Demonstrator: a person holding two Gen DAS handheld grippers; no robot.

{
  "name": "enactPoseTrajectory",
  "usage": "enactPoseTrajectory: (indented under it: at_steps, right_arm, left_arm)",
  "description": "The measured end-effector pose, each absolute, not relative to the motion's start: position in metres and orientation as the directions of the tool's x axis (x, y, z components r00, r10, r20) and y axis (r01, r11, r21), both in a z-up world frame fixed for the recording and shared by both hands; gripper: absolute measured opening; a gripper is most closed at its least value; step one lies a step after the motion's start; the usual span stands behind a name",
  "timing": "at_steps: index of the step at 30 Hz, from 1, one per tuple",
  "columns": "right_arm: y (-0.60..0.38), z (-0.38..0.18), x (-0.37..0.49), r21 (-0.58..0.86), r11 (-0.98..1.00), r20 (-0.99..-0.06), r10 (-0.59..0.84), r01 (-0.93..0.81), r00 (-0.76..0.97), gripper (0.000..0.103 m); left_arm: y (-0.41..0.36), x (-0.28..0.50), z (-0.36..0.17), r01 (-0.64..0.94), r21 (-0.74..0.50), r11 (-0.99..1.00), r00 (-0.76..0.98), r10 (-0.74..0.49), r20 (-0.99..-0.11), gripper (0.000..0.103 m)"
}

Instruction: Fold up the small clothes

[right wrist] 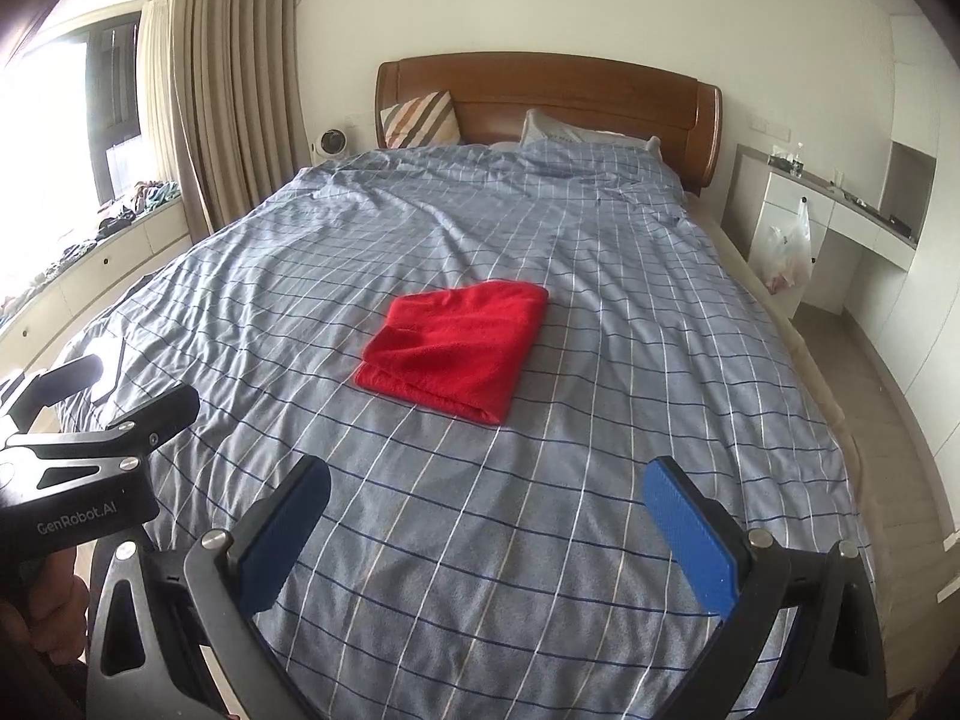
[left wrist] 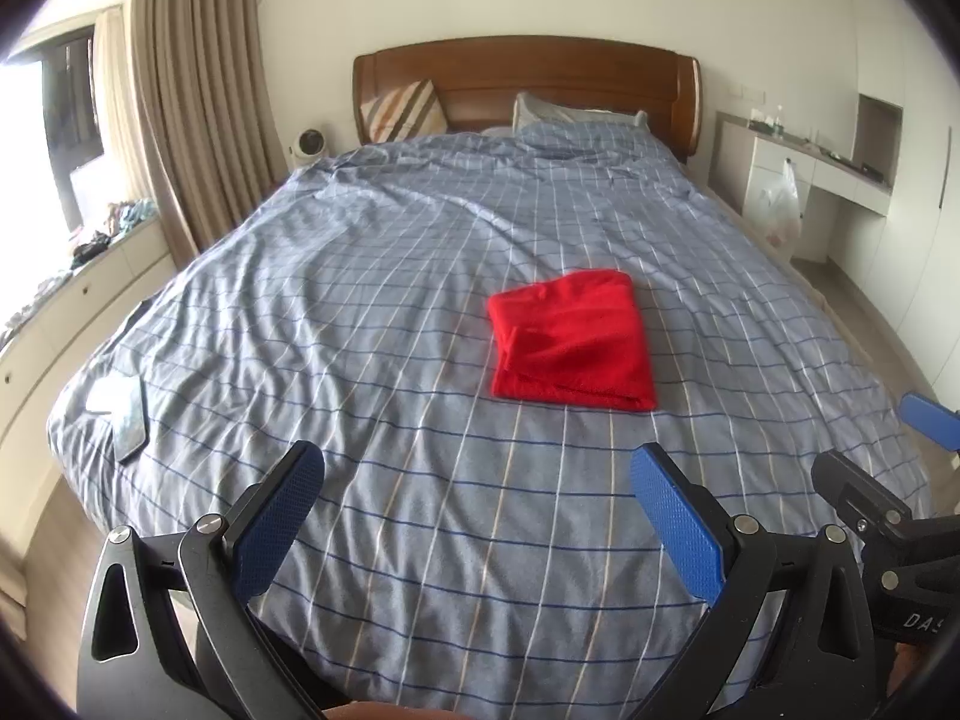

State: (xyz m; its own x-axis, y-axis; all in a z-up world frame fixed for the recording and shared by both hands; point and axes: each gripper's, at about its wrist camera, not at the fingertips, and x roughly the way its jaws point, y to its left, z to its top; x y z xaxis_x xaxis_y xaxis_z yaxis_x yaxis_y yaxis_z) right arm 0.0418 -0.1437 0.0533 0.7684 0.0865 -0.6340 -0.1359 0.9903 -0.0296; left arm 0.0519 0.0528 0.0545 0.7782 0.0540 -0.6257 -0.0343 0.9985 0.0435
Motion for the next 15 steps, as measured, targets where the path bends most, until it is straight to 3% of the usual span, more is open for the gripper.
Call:
enactPoseTrajectory:
  at_steps: [15]
  right_arm:
    - [-0.1496,0.0488,0.043,-0.018,0.992,-0.641,0.086,-0.127,0.762,0.102]
  left_arm:
    - [0.047,0.0514,0.0544,-0.006,0.014,1.0,0.787,0.014,-0.617,0.103]
